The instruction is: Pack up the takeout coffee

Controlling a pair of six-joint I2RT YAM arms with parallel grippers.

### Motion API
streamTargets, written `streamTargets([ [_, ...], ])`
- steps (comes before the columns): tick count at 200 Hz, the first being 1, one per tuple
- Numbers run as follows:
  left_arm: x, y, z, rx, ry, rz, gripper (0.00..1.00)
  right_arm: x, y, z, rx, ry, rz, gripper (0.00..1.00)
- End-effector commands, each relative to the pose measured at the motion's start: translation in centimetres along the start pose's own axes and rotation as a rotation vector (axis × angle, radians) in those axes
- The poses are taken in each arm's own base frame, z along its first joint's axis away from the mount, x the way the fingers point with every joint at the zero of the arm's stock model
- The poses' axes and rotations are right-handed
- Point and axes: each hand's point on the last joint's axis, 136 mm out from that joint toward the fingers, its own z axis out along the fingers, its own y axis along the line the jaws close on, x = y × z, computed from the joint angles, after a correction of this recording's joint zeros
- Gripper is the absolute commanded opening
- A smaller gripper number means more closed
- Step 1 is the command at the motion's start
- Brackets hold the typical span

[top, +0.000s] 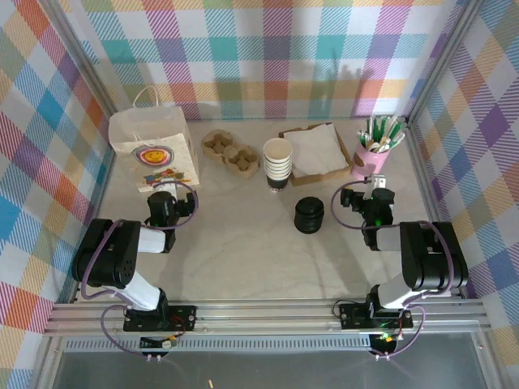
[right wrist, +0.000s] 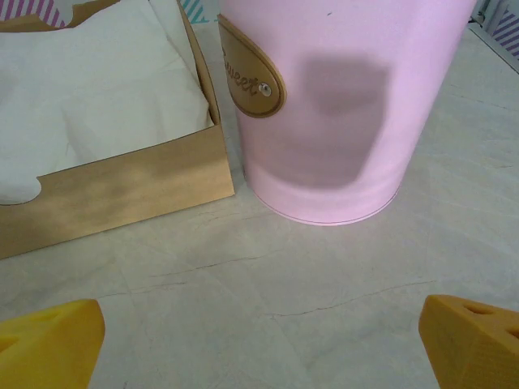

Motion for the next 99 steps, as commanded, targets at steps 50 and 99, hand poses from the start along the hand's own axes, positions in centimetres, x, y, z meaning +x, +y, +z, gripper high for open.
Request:
streamTargets([
  [50, -1.84, -0.35, 0.29, 0.003, -0.058, 0.001, 1.00, -1.60, 0.61, 0.36, -0.023, -0.050, 0.010, 0.99],
  [99, -1.75, -0.34, 0.34, 0.003, -0.054, -0.001, 1.00, -1.62, 0.61, 0.41, -0.023, -0.048, 0.010, 0.99],
])
